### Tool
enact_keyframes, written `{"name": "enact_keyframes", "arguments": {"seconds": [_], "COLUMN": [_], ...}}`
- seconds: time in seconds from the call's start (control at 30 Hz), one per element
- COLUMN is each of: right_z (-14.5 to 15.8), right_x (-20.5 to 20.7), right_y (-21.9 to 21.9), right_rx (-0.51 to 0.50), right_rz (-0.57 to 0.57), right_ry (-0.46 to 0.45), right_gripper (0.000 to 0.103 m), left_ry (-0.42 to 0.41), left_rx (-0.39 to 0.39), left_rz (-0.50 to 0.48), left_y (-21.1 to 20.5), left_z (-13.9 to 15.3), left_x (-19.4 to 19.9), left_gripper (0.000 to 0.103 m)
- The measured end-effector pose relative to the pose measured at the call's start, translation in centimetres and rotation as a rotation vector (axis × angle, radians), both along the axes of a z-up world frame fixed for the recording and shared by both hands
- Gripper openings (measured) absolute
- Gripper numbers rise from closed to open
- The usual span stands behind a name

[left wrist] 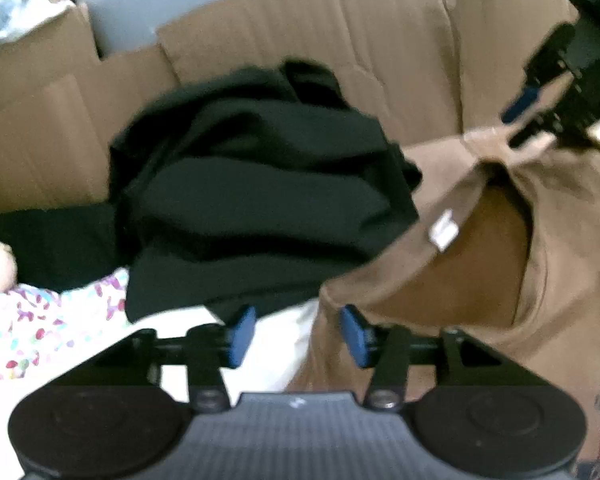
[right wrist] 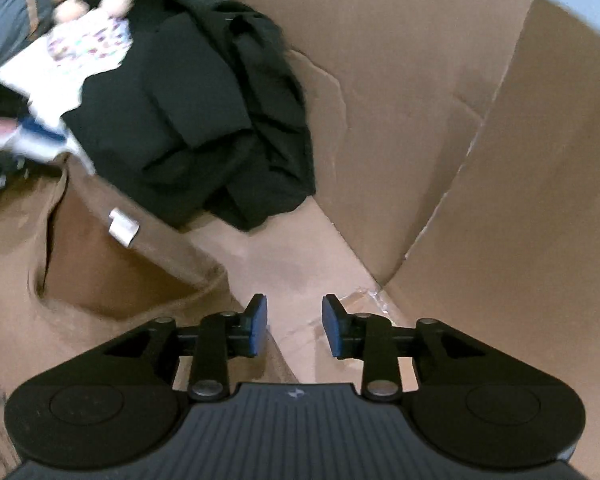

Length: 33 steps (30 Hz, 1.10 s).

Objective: Fold clothes
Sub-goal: 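Spread the T-shirt flat on the duvet and open both tools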

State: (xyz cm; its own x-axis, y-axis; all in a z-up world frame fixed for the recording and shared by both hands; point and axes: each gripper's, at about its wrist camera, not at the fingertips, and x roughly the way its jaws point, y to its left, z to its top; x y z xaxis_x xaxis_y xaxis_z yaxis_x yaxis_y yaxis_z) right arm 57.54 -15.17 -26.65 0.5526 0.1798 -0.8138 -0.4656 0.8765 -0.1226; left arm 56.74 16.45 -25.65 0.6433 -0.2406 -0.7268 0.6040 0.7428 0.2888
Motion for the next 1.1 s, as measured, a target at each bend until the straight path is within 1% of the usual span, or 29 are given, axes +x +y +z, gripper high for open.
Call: {"name": "enact_keyframes", "arguments": {"seconds": [0.07, 0.17, 0.2, 0.27, 0.3, 0.37, 0.43, 0.47, 0.5, 0.57, 0.67, 0.73, 0.8, 0.9, 0.97, 1.0, 1.07, 1.1], "right_z": [0.2, 0.5, 0.7, 1.5, 2.0, 3.1, 3.7, 3.8, 3.7, 3.5, 3.3, 3.2, 3.1, 3.0, 3.0, 3.0, 2.9, 2.8], "right_x": [-0.5, -1.4, -1.7, -2.8, -3.5, -6.1, -8.9, -10.0, -10.6, -13.1, -15.4, -16.8, -18.2, -19.4, -20.7, -21.3, -23.0, -23.8], "right_y": [-0.6, -1.7, -2.0, -3.0, -3.5, -4.9, -5.9, -6.1, -6.2, -6.5, -6.8, -6.7, -6.5, -5.9, -5.6, -5.4, -4.9, -4.6], "right_rx": [-0.015, -0.046, -0.050, -0.052, -0.046, -0.032, -0.036, -0.039, -0.043, -0.056, -0.036, -0.035, -0.036, -0.054, -0.054, -0.052, -0.053, -0.055], "right_rz": [0.020, 0.019, 0.010, -0.020, -0.034, -0.057, -0.069, -0.072, -0.073, -0.086, -0.113, -0.125, -0.141, -0.155, -0.178, -0.188, -0.202, -0.207], "right_ry": [0.008, 0.007, 0.000, -0.020, -0.023, -0.020, -0.015, -0.012, -0.006, 0.021, 0.063, 0.078, 0.094, 0.094, 0.085, 0.078, 0.054, 0.040], "right_gripper": [0.035, 0.035, 0.035, 0.035, 0.035, 0.035, 0.036, 0.035, 0.035, 0.035, 0.035, 0.035, 0.036, 0.038, 0.046, 0.049, 0.056, 0.057], "left_ry": [-0.016, -0.077, -0.075, -0.050, -0.041, -0.012, 0.014, 0.025, 0.035, 0.059, 0.087, 0.113, 0.155, 0.201, 0.233, 0.249, 0.253, 0.245], "left_rx": [-0.015, -0.022, -0.043, -0.118, -0.133, -0.166, -0.142, -0.131, -0.126, -0.111, -0.108, -0.138, -0.195, -0.244, -0.282, -0.302, -0.302, -0.291], "left_rz": [-0.003, -0.012, -0.012, -0.016, -0.025, -0.071, -0.149, -0.173, -0.187, -0.210, -0.223, -0.203, -0.150, -0.084, -0.034, -0.005, 0.008, 0.001], "left_y": [-0.8, -3.4, -4.1, -5.7, -6.1, -8.2, -11.6, -12.8, -13.5, -14.8, -16.3, -16.5, -16.0, -15.6, -15.1, -14.6, -14.4, -14.1], "left_z": [0.6, 1.7, 1.8, 2.4, 2.5, 2.6, 1.9, 1.5, 1.2, 1.0, 1.4, 2.3, 4.0, 5.6, 7.0, 8.1, 9.1, 9.9], "left_x": [-0.2, -0.7, -0.6, -0.8, -0.9, -1.5, -2.5, -2.8, -3.1, -3.5, -4.4, -4.9, -5.8, -6.6, -7.2, -8.0, -9.0, -10.2], "left_gripper": [0.054, 0.054, 0.055, 0.059, 0.059, 0.059, 0.059, 0.059, 0.059, 0.059, 0.059, 0.058, 0.058, 0.058, 0.058, 0.058, 0.058, 0.059]}}
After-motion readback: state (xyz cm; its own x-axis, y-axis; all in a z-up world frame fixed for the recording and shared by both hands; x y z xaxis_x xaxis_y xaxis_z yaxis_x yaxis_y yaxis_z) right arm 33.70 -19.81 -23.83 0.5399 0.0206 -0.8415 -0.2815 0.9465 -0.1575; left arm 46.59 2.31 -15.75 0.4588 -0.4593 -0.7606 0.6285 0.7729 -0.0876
